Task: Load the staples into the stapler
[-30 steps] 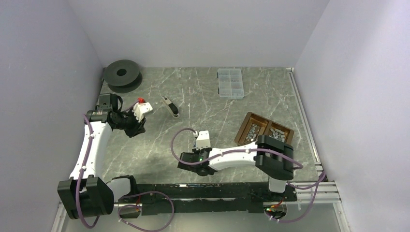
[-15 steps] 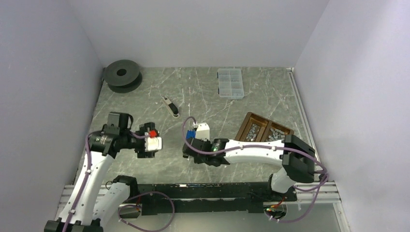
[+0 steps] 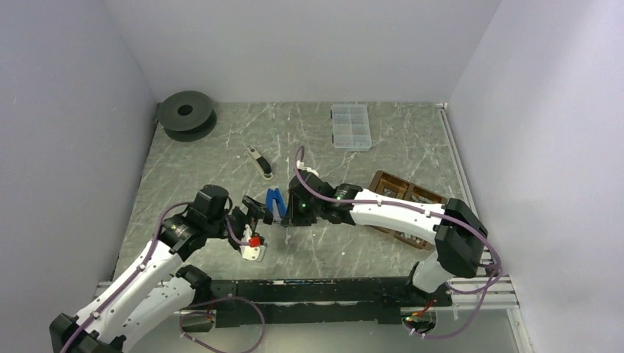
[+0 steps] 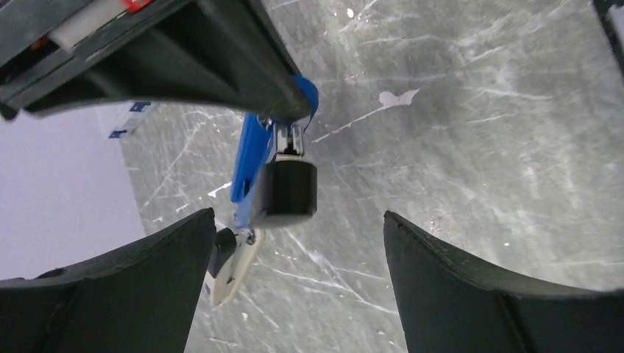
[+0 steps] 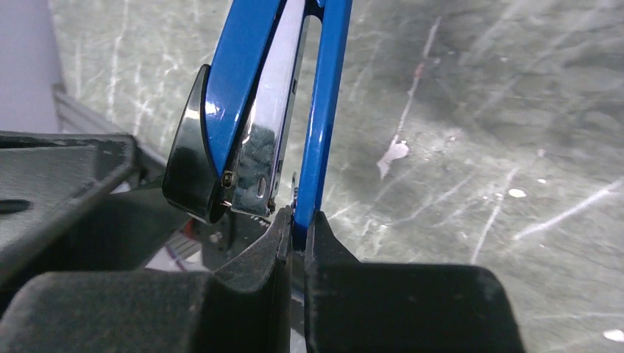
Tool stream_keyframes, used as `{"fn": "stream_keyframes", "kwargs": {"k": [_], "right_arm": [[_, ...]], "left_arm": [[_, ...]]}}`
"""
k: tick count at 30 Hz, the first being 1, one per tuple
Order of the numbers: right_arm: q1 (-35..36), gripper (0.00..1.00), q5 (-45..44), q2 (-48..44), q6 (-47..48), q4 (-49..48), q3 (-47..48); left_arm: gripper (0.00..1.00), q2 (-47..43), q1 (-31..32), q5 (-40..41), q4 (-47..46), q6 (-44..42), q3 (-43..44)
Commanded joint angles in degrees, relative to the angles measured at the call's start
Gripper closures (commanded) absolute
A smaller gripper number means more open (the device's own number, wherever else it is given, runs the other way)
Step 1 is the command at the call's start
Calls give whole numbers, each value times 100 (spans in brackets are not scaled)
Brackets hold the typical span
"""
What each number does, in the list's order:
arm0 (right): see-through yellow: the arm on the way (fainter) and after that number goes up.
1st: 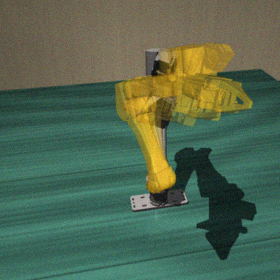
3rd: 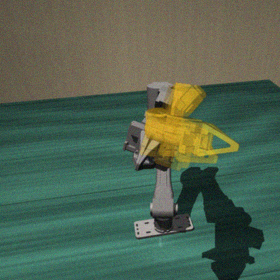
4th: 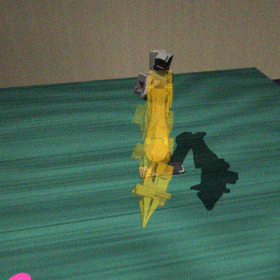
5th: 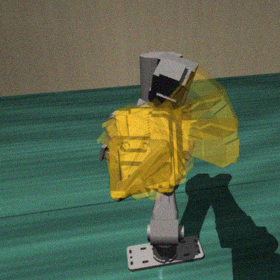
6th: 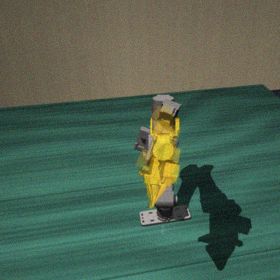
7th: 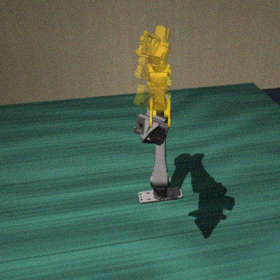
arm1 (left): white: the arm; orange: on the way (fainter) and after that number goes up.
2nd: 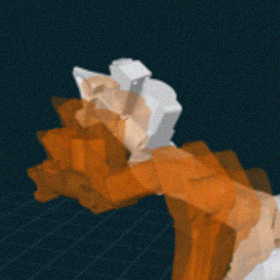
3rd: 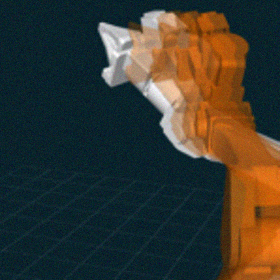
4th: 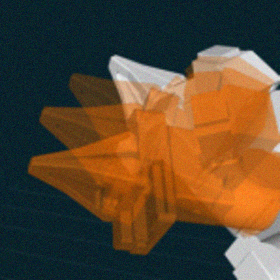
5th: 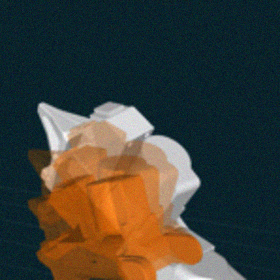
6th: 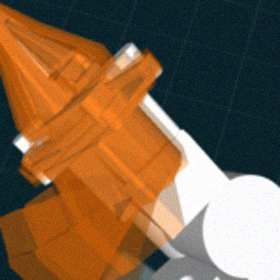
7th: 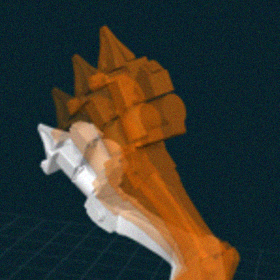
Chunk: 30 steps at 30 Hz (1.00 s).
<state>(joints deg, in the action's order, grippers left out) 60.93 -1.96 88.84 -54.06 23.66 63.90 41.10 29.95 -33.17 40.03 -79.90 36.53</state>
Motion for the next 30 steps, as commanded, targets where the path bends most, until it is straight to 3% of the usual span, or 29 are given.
{"fn": "stream_keyframes", "kwargs": {"k": [1,5,10,19,30], "right_arm": [[-245,100,1237,97,-56,-833,323],[-371,100,1781,194,-159,-1026,245],[-529,100,2327,261,-329,-1341,37],[-663,100,2629,377,-394,-1593,-277],[-844,100,2984,455,-543,-2292,-1379]], "left_arm": [[11,173,365,523,-955,-549,-220],[14,633,689,1052,-1205,-273,-155],[24,783,836,999,-978,-304,-61],[59,1121,887,1161,-710,84,317],[92,1071,856,1636,72,614,684]]}}
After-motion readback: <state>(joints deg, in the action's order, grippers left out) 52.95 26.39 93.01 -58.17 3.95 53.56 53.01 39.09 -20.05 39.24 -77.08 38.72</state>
